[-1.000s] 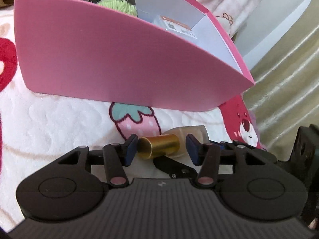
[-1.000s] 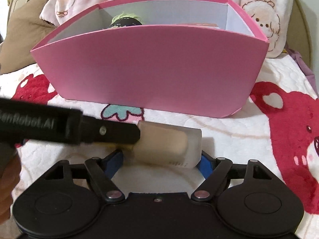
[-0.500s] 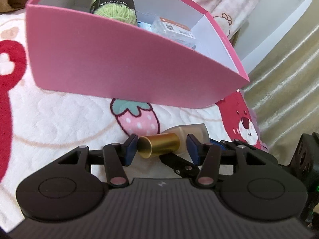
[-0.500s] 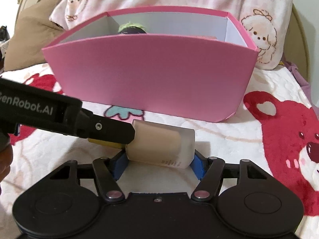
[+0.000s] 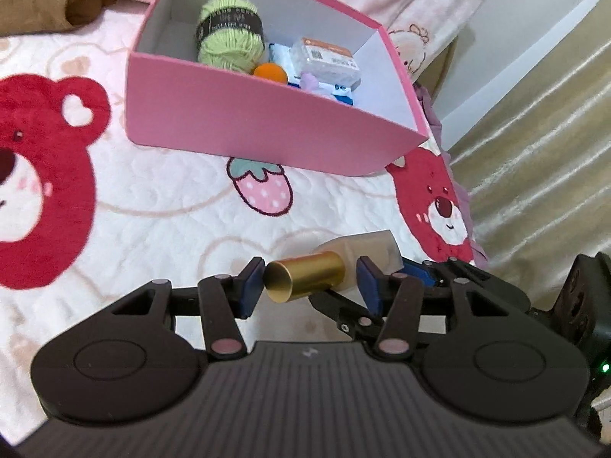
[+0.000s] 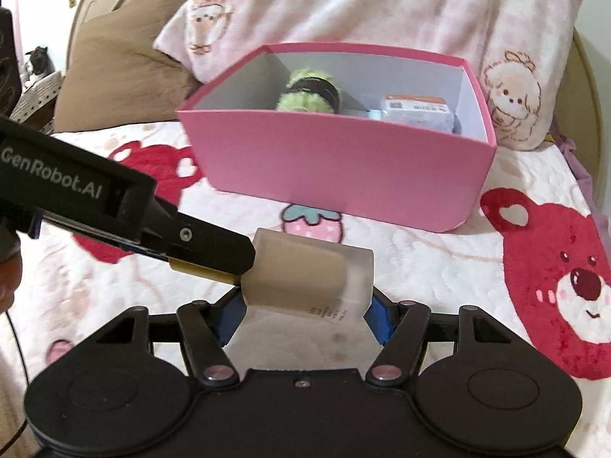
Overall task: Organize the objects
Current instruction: 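Lift the foundation bottle with the left tool into the pink box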
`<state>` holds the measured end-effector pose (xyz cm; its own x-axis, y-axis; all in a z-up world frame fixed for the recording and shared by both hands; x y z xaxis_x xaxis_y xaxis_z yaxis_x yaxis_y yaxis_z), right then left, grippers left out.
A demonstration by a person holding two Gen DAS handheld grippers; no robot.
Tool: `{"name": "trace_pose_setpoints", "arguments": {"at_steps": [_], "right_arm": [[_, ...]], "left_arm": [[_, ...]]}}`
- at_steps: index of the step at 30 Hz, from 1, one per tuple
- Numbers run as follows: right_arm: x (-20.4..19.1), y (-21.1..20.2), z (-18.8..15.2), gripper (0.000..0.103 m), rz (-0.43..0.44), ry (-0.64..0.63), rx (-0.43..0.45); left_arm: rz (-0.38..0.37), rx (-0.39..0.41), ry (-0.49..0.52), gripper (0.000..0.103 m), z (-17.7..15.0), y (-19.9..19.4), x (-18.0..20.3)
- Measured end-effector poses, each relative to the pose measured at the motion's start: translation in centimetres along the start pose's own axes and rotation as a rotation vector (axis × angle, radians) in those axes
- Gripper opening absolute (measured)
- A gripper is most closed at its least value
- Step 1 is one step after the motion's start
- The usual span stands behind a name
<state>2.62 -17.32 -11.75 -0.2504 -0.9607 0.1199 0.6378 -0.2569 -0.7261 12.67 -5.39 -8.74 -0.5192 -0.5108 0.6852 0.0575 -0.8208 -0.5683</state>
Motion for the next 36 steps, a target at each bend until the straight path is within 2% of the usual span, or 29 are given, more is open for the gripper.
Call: {"name": "trace_pose_setpoints", "arguments": {"at_steps": [2, 4, 7, 11, 19, 24, 29, 36], "right_arm": [[-0.1, -1.0, 0.6, 0.07, -0.004, -0.01, 0.002], [-0.2, -2.4, 1.4, 0.07, 0.003, -0.02, 0.017], [0.2, -3.8, 2.7, 0.07, 0.022, -0.002, 0.026], [0.1, -5.7, 4.7, 0.07, -0.013, -0.03, 0.078], [1.6, -6.3, 10.1, 0.07, -0.034, -0.036, 0.09], [2.2, -4.3, 13.6, 0.07, -0.046, -0.086, 0.078], [2.6, -0.2, 16.4, 0.07, -0.033, -0.122, 0.026], [3.0, 6.4, 17.2, 0.07, 0.01, -0.104, -0.094]], "left_arm": [[0.003, -0.004, 0.003, 0.042, 0.0, -1.0, 0.6], [-0.009, 0.003, -0.004, 0.041, 0.0, -2.0, 1.3], [-0.022, 0.031, 0.009, 0.041, 0.5, -3.5, 2.5], [-0.021, 0.059, 0.051, 0.041, 1.8, -4.8, 4.3], [-0.005, 0.095, 0.112, 0.041, 6.5, -5.8, 6.9], [0.003, 0.104, 0.099, 0.042, 9.8, -4.9, 6.8], [0.033, 0.079, 0.047, 0.042, 12.8, -2.6, 5.1], [0.086, 0.052, -0.04, 0.042, 14.0, 1.8, 1.3]]}}
Point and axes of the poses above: each gripper's, at about its wrist camera, not at the fingertips, and y roughly the way its jaws point, x to its right, z to its top, the point moved 3 cm from there along y, roughly the way its jaws point, and after that the axes turned 14 degrees about -z, right-handed, at the moved point
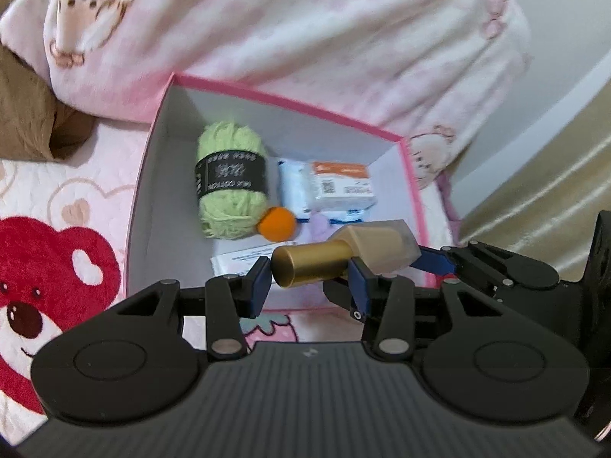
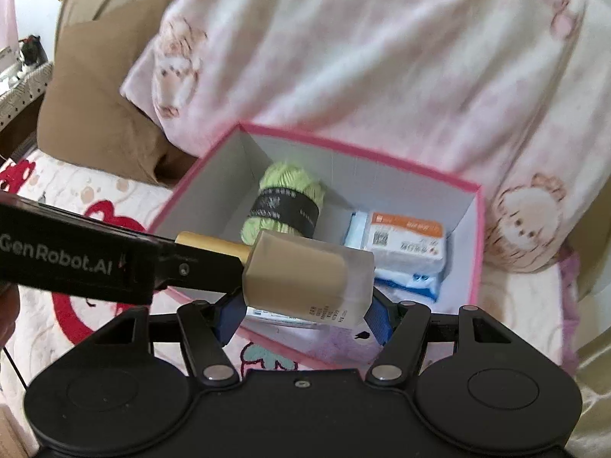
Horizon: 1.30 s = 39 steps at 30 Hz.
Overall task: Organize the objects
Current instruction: 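Lift the foundation bottle with the left tool into the pink box, then open the left tool to release the bottle and withdraw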
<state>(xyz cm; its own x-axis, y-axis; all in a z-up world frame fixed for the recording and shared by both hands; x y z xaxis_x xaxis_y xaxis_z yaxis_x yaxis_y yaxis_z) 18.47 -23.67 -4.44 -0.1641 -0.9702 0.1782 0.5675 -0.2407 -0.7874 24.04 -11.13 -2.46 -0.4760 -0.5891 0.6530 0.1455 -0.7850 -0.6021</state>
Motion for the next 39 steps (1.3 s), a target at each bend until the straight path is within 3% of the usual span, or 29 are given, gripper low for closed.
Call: {"name": "trace_pose_setpoints", "arguments": {"at_steps": [16, 21, 29, 39], "right_arm": [[-0.3, 9.3, 0.1, 0.07, 0.059, -0.007, -0.244], [-0.3, 10.8, 0.6, 0.07, 0.054, -0.002, -0.291], [0.4, 11.0, 0.7, 0.072, 0.105, 0.039, -0.295], [0.4, 9.9, -0.2, 0.071, 0.13, 0.08, -0.202]], "left_arm": [[0.029, -0.106, -0.157, 0.042, 0.2, 7.1, -6.5], [0.042, -0.105, -0.184, 0.042, 0.4, 8.5, -7.6], [0.099, -0.07, -0.151, 0.041, 0.5, 8.9, -7.5], [0.163, -0.008, -0.085, 0.044, 0.2, 8.3, -6.4]]}}
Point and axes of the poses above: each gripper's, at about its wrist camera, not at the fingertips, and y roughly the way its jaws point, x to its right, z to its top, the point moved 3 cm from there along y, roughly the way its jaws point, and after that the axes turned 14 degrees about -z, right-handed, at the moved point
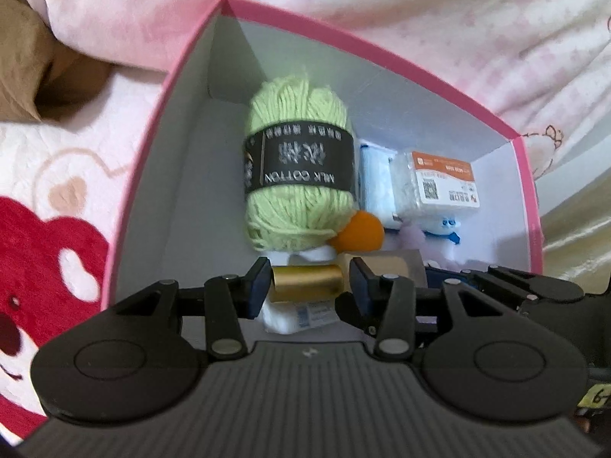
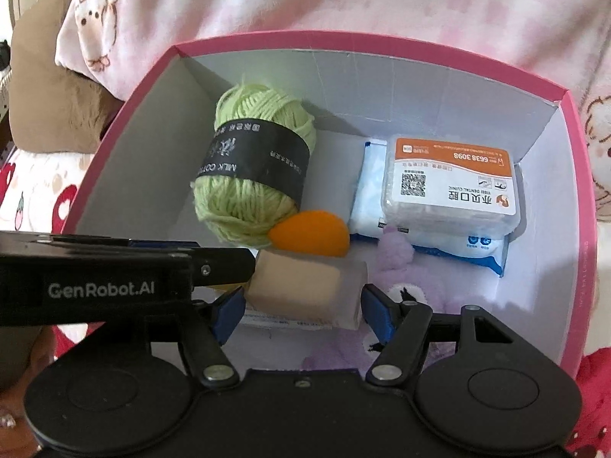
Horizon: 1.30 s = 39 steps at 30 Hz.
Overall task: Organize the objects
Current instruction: 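Open the left tool to release the bottle and withdraw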
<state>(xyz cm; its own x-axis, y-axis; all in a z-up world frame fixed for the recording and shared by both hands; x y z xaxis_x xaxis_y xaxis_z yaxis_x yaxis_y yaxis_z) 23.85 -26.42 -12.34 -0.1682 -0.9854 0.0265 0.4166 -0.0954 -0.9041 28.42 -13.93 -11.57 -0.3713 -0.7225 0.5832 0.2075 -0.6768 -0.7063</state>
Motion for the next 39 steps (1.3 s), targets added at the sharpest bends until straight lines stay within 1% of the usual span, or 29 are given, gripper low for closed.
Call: {"name": "trace_pose_setpoints", "arguments": {"at_steps": [3, 5, 8, 9, 11, 14, 16, 20, 22, 24, 29, 30, 34, 39], "right_arm": [[-0.5, 0.8, 0.0, 0.072, -0.002, 0.015, 0.018], [-0.9, 0.8, -0.2, 0.072, -0.018, -0.016, 0.041], [-0.4, 0.4, -0.3, 0.072, -0.002, 0.003, 0.056], [-0.2, 0.0, -0.4, 0.072, 0.004, 0.008, 0.066], [0.5, -1.1, -0.6, 0.074, 0.005, 0.009, 0.099], [1.4, -3.2, -1.4, 0.074, -0.003, 0.01, 0.139], [2.1, -4.8, -2.3, 0.074, -0.004, 0.011, 0.174], [2.4, -8.3, -3.7, 0.074, -0.006, 0.011, 0.235], [2.3, -9.8, -4.2, 0.075, -0.001, 0.016, 0.251], [2.3, -11.1, -4.6, 0.075, -0.003, 0.022, 0.262], [1.7, -14.1, -5.9, 0.076, -0.01, 0.006, 0.279], [1.7, -14.5, -6.1, 0.077, -0.01, 0.008, 0.278], [1.6, -16.4, -7.2, 0.078, -0.034, 0.015, 0.285], [1.6, -18.2, -8.6, 0.079, -0.034, 0.039, 0.292]], "left_arm": [[0.009, 0.017, 0.008, 0.044, 0.1, -0.3, 0.0], [0.0, 0.02, -0.002, 0.045, 0.1, -0.5, -0.1], [0.003, 0.026, 0.01, 0.051, -0.2, -1.0, 0.3], [0.009, 0.025, 0.018, 0.056, -0.2, -1.2, 0.5], [0.022, 0.024, 0.036, 0.058, -0.5, -1.8, 1.0], [0.045, 0.019, 0.062, 0.064, -0.9, -2.9, 1.9], [0.069, 0.016, 0.092, 0.073, -1.3, -3.9, 2.7], [0.111, 0.019, 0.152, 0.082, -2.3, -6.4, 4.1], [0.129, 0.02, 0.162, 0.089, -2.7, -7.8, 4.6], [0.142, 0.019, 0.167, 0.093, -3.0, -9.1, 5.0], [0.135, 0.027, 0.174, 0.096, -4.0, -12.8, 5.9], [0.132, 0.03, 0.177, 0.097, -4.2, -13.7, 6.1], [0.136, 0.043, 0.231, 0.097, -5.3, -16.4, 7.1], [0.132, 0.052, 0.251, 0.097, -6.7, -19.1, 7.6]]}}
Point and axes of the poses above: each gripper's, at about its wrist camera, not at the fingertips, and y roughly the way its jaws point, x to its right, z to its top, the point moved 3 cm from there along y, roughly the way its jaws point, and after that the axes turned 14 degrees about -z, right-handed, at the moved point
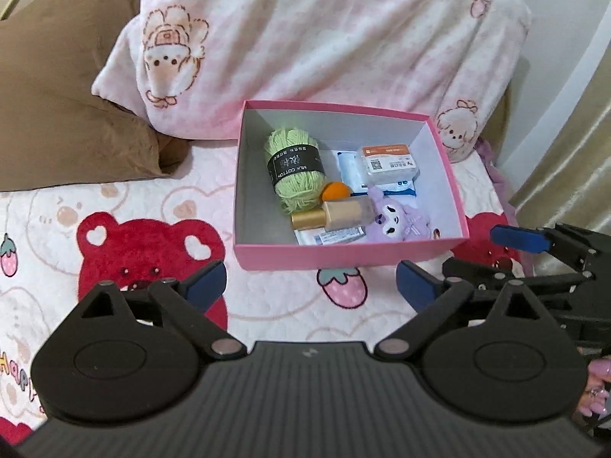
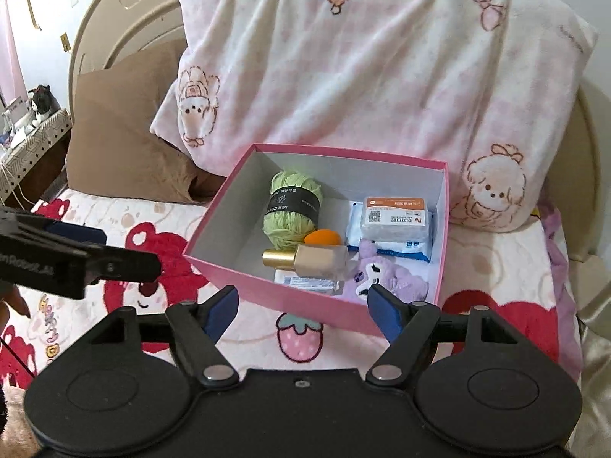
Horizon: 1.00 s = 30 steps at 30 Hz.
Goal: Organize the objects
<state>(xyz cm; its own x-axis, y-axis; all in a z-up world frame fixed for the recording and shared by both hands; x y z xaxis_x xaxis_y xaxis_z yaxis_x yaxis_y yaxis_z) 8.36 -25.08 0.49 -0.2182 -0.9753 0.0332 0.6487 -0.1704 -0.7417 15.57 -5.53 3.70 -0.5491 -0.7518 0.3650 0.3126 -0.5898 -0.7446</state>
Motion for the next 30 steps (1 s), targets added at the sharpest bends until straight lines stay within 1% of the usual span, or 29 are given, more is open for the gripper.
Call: {"name": "trace_pose_setpoints", "arguments": {"at_steps": [5, 7, 8, 13, 16, 21, 23, 24, 25, 26, 30], "right_arm": [[0.4, -1.7, -0.9, 0.08, -0.031, 0.023, -0.007], [0.4, -2.1, -1.2, 0.08, -0.04, 0.027, -0.018], [0.4, -2.2, -1.4, 0.08, -0.046, 0.027, -0.026], [0.5, -2.7, -2.0, 0.081, -0.081, 0.021, -0.058], [0.6, -2.8, -2.2, 0.081, -0.106, 0.016, -0.063], [0.6, -2.6, -2.8, 0.082, -0.108, 0.03, -0.085], [0.5, -2.7, -3.1, 0.084, -0.114, 0.033, -0.089], [0.5, -2.7, -3.2, 0.086, -0.119, 0.039, -0.09], [0.5, -2.6, -3.3, 0.091, -0.13, 0.043, -0.093], [0.5, -2.6, -3.4, 0.093, -0.148, 0.048, -0.098], [0.6, -2.2, -3.8, 0.094, -0.191, 0.083, -0.135]], "left_arm": [[0.033, 0.013, 0.009, 0.097, -1.3, -1.7, 0.0], [0.055, 0.033, 0.02, 0.097, -1.9, -2.2, 0.2], [0.052, 0.037, 0.031, 0.097, -2.1, -2.4, 0.4], [0.042, 0.013, 0.04, 0.097, -3.1, -2.2, 0.6], [0.047, 0.003, 0.036, 0.097, -3.5, -1.9, 0.4], [0.059, -0.013, 0.02, 0.097, -4.0, -1.5, -0.2], [0.076, -0.035, 0.002, 0.098, -4.2, -1.2, -0.6], [0.094, -0.047, -0.006, 0.098, -4.3, -1.0, -0.7], [0.105, -0.053, -0.007, 0.098, -4.3, -0.9, -0.8], [0.108, -0.056, -0.005, 0.098, -4.4, -0.8, -0.8], [0.082, -0.067, -0.001, 0.098, -4.9, -0.6, -1.0]]}}
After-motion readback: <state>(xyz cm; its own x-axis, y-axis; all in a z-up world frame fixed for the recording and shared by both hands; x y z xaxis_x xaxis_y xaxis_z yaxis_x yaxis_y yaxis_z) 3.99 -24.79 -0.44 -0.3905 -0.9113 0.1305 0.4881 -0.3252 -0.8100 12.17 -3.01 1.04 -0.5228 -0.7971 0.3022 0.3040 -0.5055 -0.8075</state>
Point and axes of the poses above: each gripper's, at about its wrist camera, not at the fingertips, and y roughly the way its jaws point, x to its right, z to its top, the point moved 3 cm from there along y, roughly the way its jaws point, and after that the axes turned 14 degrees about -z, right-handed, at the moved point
